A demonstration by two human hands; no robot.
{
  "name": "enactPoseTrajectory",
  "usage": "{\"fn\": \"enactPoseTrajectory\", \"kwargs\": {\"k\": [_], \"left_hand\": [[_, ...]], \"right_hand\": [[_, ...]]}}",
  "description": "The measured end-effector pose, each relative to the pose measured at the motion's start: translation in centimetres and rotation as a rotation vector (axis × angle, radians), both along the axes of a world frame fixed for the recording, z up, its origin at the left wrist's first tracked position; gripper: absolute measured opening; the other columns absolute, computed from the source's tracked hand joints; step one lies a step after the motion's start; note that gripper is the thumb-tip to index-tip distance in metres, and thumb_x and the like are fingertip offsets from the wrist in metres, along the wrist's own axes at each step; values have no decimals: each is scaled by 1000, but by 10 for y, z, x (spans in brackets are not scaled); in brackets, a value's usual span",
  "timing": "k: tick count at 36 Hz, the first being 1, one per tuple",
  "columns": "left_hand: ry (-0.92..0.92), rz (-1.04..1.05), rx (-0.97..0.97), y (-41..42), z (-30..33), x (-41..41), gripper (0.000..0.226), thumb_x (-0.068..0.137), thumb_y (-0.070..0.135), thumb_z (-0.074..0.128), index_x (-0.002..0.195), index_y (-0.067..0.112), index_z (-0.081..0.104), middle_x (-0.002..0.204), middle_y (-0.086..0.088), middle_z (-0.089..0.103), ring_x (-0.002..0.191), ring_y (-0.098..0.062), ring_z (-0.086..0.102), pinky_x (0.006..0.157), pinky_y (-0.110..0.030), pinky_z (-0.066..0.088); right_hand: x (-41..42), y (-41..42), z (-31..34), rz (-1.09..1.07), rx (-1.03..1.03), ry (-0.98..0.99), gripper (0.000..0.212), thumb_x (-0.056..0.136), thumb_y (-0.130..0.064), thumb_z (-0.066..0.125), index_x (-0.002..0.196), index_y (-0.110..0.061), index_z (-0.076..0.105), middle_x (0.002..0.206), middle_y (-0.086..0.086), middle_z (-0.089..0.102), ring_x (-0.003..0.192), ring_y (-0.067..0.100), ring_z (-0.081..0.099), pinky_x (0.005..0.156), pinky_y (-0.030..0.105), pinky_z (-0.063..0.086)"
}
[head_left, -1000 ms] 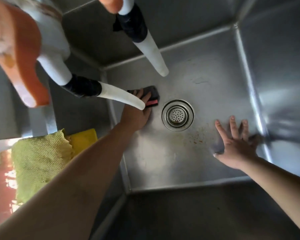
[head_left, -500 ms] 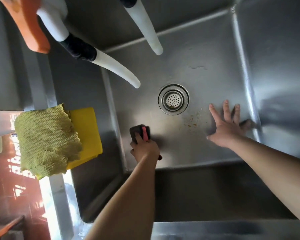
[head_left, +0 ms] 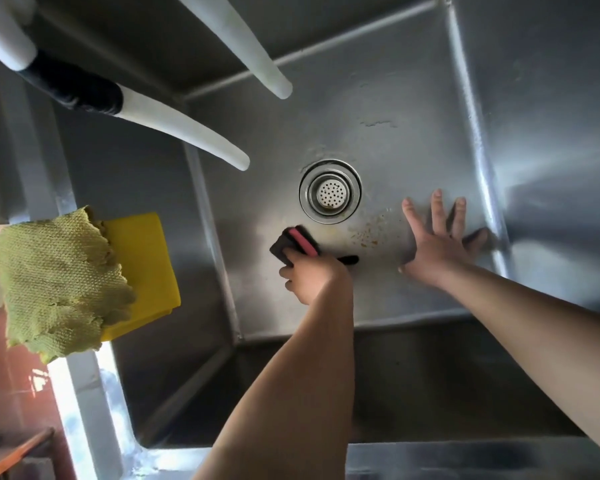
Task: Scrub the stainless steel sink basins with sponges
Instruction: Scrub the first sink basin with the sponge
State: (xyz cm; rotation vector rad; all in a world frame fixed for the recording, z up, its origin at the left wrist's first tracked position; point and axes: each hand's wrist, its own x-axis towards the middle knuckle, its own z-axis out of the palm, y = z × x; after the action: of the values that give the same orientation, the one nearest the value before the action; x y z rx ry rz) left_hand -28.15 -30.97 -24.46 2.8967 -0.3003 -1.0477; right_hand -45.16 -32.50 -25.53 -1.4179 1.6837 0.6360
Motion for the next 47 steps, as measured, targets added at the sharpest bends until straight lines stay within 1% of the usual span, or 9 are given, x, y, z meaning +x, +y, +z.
{"fn": "enactPoseTrajectory", "kwargs": {"k": [9,16,23,26,29,33,38,42,47], "left_hand": [[44,-44,-184,-47,0,-14,56,88,12,48,141,29,45,127,-8,48,116,-34,50,94,-35,43],[111,226,-377,-61,-4,-10,51,84,12,46,125,40,61,113,3,62,100,-26,64,96,-36,51],[198,553,-596,-68,-5,-4,41,83,12,61,117,35,67,97,13,70,74,-2,69,74,-26,57],[363,673,-690,-80,-5,1,48,81,-5,63,117,27,69,104,-1,72,88,-23,72,75,-32,61],[608,651,-719,-85,10,9,51,80,-13,66,121,16,70,96,-5,71,72,-19,69,57,-25,58],[934,449,-675,-75,30,27,43,90,-11,55,127,9,64,101,-9,68,83,-22,66,71,-30,59],[1213,113,-535,-52,55,51,29,92,-3,55,100,24,64,79,6,65,73,-12,61,63,-24,53],[1437,-32,-517,-38,73,59,35,84,-1,58,108,24,64,89,0,60,74,-14,58,64,-25,48],[1515,-63,-534,-28,84,66,44,82,-5,56,118,20,61,86,-3,57,66,-13,58,60,-26,50]], "right_hand": [[-1,0,0,10,-29,-21,122,81,-40,71,136,-57,-36,149,-8,-51,138,34,-44,108,74,-9],[-1,1,-3,21,-57,5,120,81,-47,72,140,-55,-32,153,-6,-45,143,35,-38,111,75,-4],[-4,2,-9,36,-72,14,120,81,-51,71,139,-56,-34,152,-6,-47,142,35,-39,110,75,-4],[-4,2,-10,29,-86,12,120,80,-51,73,141,-56,-31,154,-6,-44,143,35,-37,111,75,-3],[-5,2,-6,34,-95,-1,118,81,-51,71,143,-54,-30,155,-5,-43,144,35,-36,112,74,-1],[-6,-3,2,7,-107,-13,98,87,-53,63,152,-51,-10,163,-4,-25,150,35,-21,116,69,6],[6,-23,31,-617,-366,-327,37,93,-37,59,129,-26,61,137,0,60,122,23,57,102,37,45],[18,-37,60,-1023,-47,-718,17,92,-36,61,97,-24,72,110,3,72,98,19,68,85,35,51],[12,-37,82,-1185,500,-1179,53,81,-49,66,122,-15,70,121,11,70,113,28,66,101,46,47]]}}
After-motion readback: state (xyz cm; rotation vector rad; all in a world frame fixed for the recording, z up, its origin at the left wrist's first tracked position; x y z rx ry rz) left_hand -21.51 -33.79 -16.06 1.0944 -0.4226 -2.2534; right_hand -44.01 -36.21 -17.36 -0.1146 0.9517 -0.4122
